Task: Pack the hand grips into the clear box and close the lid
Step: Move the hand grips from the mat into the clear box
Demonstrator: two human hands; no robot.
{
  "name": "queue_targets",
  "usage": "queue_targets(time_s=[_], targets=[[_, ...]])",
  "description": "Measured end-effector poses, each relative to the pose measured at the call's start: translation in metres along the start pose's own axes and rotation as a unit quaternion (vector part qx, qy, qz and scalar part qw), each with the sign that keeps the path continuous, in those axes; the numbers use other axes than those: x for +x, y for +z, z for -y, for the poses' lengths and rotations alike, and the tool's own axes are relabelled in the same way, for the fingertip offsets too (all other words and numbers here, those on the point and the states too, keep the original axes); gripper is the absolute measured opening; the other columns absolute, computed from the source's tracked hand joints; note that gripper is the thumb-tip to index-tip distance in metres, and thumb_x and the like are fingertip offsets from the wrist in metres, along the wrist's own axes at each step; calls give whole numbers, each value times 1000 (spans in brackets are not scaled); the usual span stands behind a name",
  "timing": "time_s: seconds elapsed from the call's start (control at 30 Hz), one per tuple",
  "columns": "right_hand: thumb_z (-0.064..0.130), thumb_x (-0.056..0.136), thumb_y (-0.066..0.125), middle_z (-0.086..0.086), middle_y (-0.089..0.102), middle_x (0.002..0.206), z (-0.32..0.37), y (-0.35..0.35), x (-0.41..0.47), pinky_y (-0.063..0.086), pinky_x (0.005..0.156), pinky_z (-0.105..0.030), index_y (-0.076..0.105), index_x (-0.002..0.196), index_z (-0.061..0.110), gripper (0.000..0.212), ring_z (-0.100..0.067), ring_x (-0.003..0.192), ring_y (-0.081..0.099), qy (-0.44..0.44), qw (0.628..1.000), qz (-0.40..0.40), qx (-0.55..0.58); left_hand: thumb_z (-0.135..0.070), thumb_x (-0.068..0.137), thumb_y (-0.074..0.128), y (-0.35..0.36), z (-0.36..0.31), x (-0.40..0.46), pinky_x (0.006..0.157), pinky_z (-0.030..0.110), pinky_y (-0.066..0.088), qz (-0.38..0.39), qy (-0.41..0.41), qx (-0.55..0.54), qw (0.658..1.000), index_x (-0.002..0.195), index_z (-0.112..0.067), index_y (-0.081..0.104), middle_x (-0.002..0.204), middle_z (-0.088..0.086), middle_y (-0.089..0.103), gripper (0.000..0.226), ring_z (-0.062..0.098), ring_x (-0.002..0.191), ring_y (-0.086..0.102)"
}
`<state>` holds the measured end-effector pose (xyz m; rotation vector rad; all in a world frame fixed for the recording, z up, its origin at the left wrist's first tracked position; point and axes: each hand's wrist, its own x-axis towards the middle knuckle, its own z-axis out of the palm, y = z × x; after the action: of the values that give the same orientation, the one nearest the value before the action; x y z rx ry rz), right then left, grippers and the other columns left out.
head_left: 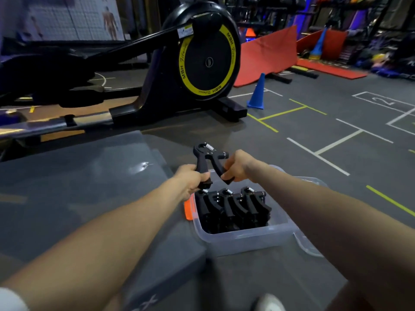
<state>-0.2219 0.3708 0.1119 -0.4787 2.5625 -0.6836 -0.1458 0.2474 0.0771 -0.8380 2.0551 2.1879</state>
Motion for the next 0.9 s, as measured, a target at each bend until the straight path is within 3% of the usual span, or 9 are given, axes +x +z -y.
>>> queue_targets(time_s=[0.1, 0.17, 0.23, 0.33, 0.47, 0.6, 0.73, 0.9], targets=[[15, 79, 73, -8, 59, 79, -28, -7, 17, 55, 83, -35, 64, 80, 11, 11, -23, 76, 57, 0, 999, -14, -36, -1, 92, 52, 23, 7, 17, 84, 37, 52, 11, 4, 44, 999, 110, -3, 59, 88, 14, 64, 19, 25, 79, 62], [17, 79, 73, -7, 59, 81, -52, -9, 32, 51, 77, -31, 61, 74, 11, 14, -23, 79, 56, 2, 997, -20, -68, -7, 93, 52, 39, 20, 35, 100, 43, 48, 14, 7, 109, 994, 116, -5, 60, 105, 15, 66, 25, 29, 101, 64], [18, 79, 72, -8, 58, 78, -72, -7, 47, 42, 69, -25, 63, 71, 8, 16, -23, 76, 54, 6, 996, -12, -93, -11, 94, 50, 48, 37, 54, 107, 36, 42, 18, 12, 182, 983, 125, -11, 57, 119, 10, 64, 31, 27, 116, 59], [18, 78, 71, -12, 68, 90, -100, 4, 73, 41, 70, -24, 72, 97, 6, 23, -24, 84, 61, 13, 993, 7, -114, -13, 94, 52, 49, 63, 77, 109, 30, 38, -2, 23, 317, 948, 135, -11, 47, 133, 6, 56, 42, 23, 123, 53], [20, 78, 71, -10, 71, 102, -131, 23, 101, 43, 72, -25, 71, 103, 8, 28, -27, 99, 65, 29, 991, 15, -133, -13, 92, 55, 47, 88, 102, 113, 27, 28, 9, 50, 465, 884, 141, -13, 40, 148, 4, 39, 51, 21, 136, 40], [19, 76, 70, -8, 67, 93, -155, 45, 118, 44, 72, -26, 67, 98, 8, 24, -26, 94, 65, 52, 988, 30, -142, -14, 90, 58, 49, 108, 120, 113, 27, 26, 21, 49, 516, 855, 141, -11, 39, 150, 6, 34, 54, 23, 138, 36], [17, 78, 67, -11, 69, 108, -168, 62, 123, 47, 82, -29, 67, 103, 8, 27, -28, 105, 64, 61, 987, 13, -147, -18, 90, 59, 50, 122, 134, 119, 30, 20, 52, 35, 544, 837, 146, -10, 30, 157, 5, 23, 64, 21, 144, 25], [17, 78, 68, -14, 69, 106, -177, 75, 128, 42, 73, -26, 66, 99, 5, 24, -30, 102, 65, 74, 989, 12, -130, -23, 92, 57, 49, 126, 143, 119, 27, 14, 59, 18, 548, 834, 147, -8, 25, 159, 5, 15, 66, 20, 147, 19]])
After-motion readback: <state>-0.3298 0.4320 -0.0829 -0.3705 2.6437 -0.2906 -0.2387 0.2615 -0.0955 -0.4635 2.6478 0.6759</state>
